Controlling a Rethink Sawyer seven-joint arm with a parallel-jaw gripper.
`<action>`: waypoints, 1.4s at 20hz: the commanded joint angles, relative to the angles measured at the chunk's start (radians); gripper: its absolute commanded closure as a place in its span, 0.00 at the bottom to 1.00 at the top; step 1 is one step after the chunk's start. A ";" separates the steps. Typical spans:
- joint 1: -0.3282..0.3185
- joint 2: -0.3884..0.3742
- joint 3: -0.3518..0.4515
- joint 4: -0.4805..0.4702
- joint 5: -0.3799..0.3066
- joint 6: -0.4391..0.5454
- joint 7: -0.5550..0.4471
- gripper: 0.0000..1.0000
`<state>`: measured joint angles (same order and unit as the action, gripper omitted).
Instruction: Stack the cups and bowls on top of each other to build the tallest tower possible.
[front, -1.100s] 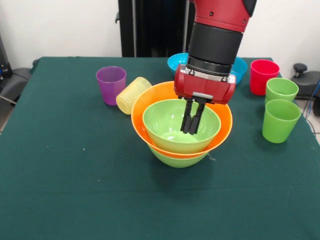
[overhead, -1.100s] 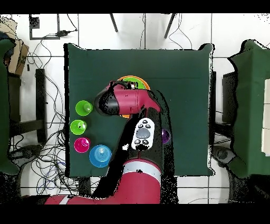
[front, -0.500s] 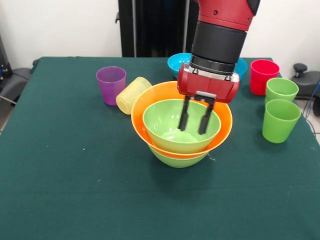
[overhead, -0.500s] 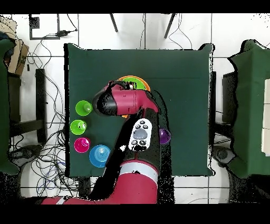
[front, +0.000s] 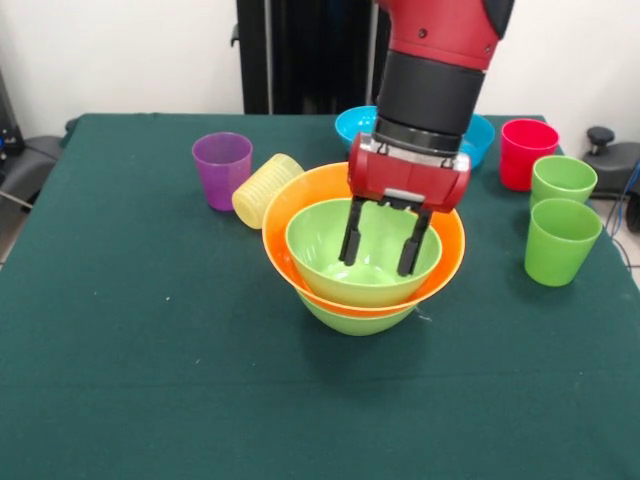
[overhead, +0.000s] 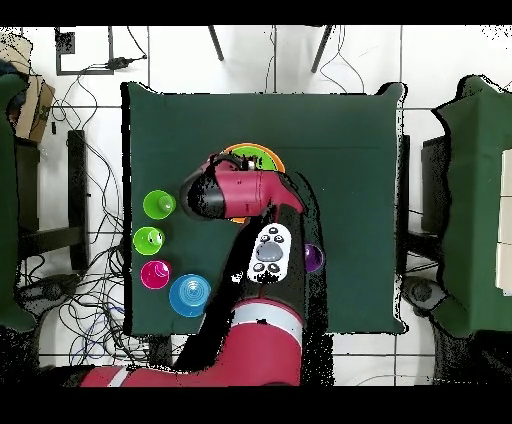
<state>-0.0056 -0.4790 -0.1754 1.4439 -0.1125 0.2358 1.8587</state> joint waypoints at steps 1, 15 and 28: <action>-0.047 0.078 0.123 -0.035 -0.004 -0.026 0.081 0.00; -0.036 0.055 0.104 -0.027 0.004 0.007 0.093 0.00; -0.077 0.034 0.141 -0.067 0.000 0.099 0.020 0.00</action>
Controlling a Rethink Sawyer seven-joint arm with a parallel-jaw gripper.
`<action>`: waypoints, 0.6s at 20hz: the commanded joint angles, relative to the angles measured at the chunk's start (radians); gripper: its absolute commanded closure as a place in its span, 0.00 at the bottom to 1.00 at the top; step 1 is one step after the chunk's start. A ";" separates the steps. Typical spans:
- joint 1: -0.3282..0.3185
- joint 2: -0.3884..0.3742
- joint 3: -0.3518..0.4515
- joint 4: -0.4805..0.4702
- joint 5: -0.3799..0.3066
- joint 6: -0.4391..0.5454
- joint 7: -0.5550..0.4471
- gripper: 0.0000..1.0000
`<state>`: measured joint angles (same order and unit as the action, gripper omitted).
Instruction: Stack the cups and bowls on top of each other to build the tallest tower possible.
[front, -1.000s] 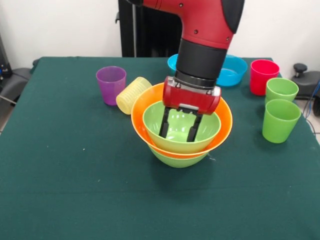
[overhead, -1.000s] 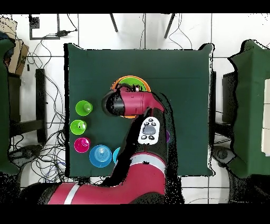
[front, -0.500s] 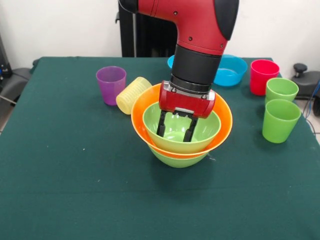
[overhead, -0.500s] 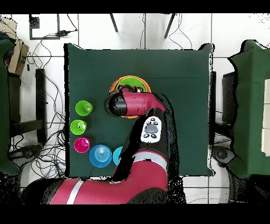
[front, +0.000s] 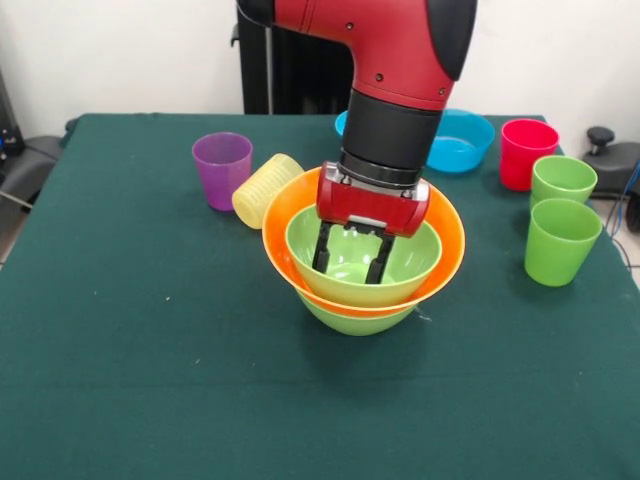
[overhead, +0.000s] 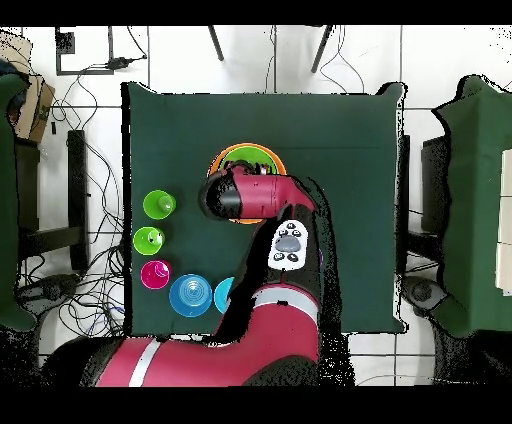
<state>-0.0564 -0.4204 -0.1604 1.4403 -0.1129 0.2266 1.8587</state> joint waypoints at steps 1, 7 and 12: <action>-0.021 -0.032 0.120 -0.053 0.002 0.110 0.027 0.00; 0.030 -0.147 0.061 0.084 0.017 0.153 0.086 0.00; 0.023 -0.219 0.059 0.172 0.011 0.164 0.082 0.00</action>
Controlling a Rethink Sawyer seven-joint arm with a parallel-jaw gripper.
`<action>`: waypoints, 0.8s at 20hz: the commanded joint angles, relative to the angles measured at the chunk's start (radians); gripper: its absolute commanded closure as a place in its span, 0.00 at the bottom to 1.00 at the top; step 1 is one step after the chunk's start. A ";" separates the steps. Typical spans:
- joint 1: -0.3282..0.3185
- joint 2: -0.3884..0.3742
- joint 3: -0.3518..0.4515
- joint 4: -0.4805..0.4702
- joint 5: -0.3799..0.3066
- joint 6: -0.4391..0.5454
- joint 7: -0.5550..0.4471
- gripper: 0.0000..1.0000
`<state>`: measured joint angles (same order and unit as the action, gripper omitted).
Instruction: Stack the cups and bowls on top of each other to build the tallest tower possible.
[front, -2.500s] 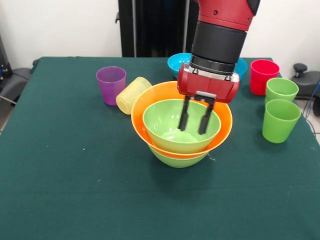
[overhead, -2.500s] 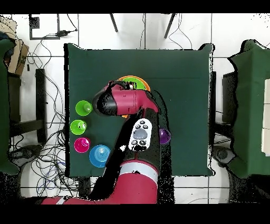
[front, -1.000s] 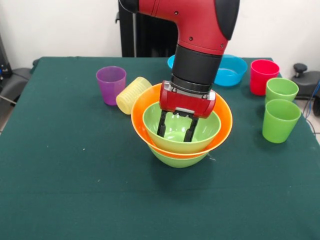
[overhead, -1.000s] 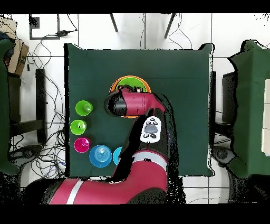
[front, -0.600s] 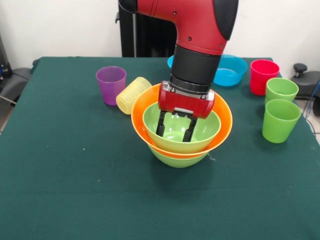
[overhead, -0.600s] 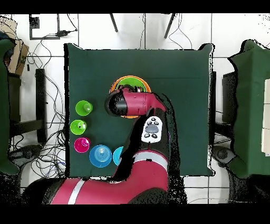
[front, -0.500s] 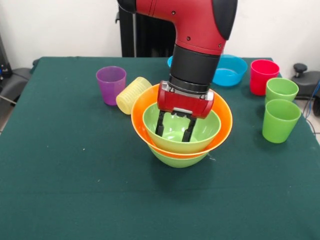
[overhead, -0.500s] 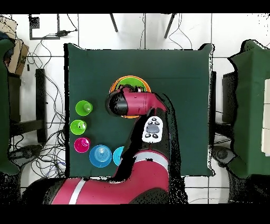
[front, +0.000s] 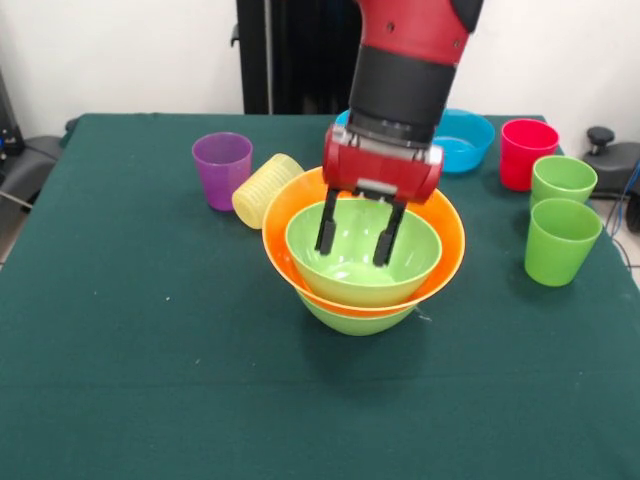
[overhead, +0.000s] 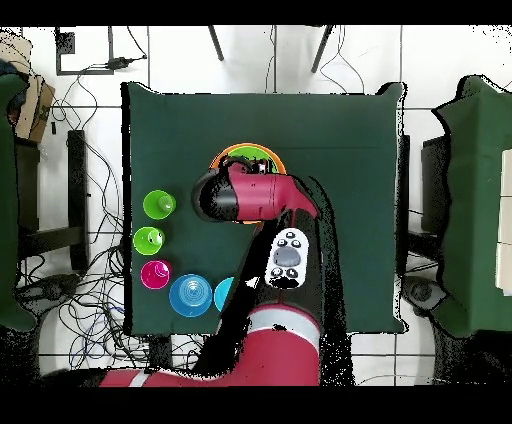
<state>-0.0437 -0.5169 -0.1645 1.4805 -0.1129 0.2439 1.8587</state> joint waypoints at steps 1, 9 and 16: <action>0.004 -0.137 0.067 0.150 0.008 0.147 0.077 0.00; -0.053 -0.321 0.064 0.352 -0.007 0.175 0.035 0.00; -0.086 -0.423 0.044 0.526 -0.012 0.135 0.067 0.00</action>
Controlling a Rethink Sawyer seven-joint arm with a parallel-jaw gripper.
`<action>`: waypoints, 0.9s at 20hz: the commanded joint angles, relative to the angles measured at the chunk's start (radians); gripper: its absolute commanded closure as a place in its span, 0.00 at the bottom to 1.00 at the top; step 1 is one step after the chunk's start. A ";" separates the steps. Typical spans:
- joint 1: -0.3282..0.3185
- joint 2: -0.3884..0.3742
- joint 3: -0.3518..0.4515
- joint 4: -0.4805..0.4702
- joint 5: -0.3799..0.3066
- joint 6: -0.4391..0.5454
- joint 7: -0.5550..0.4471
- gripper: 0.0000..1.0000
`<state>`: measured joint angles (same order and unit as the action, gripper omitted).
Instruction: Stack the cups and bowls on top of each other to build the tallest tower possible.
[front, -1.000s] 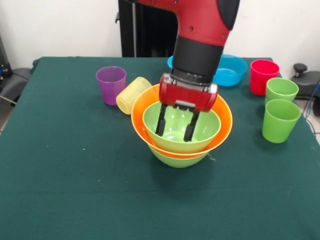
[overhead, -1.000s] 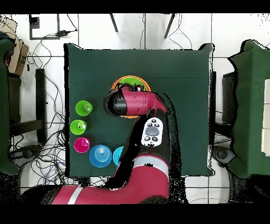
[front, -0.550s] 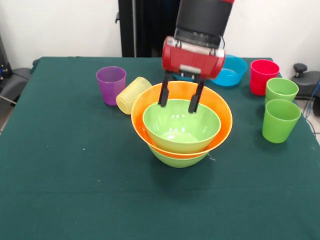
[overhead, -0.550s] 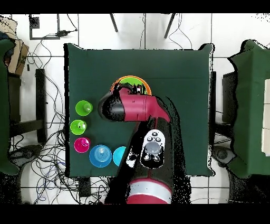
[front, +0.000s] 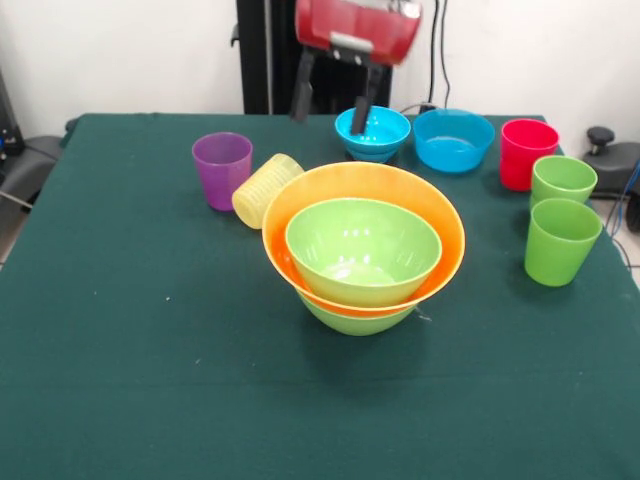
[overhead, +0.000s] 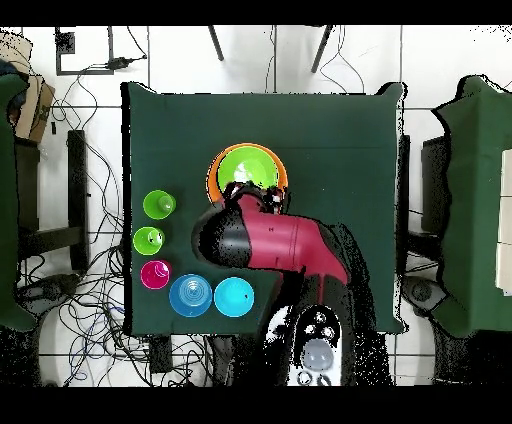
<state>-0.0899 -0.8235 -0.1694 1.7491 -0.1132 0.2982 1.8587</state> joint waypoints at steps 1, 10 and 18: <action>-0.040 -0.118 0.047 0.275 -0.012 0.067 0.078 0.00; -0.056 -0.117 0.102 0.417 -0.013 -0.096 0.135 0.00; 0.014 -0.111 0.100 0.505 -0.004 -0.217 0.196 0.00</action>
<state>-0.1113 -0.9567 -0.1613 2.1177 -0.1123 0.1849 1.8591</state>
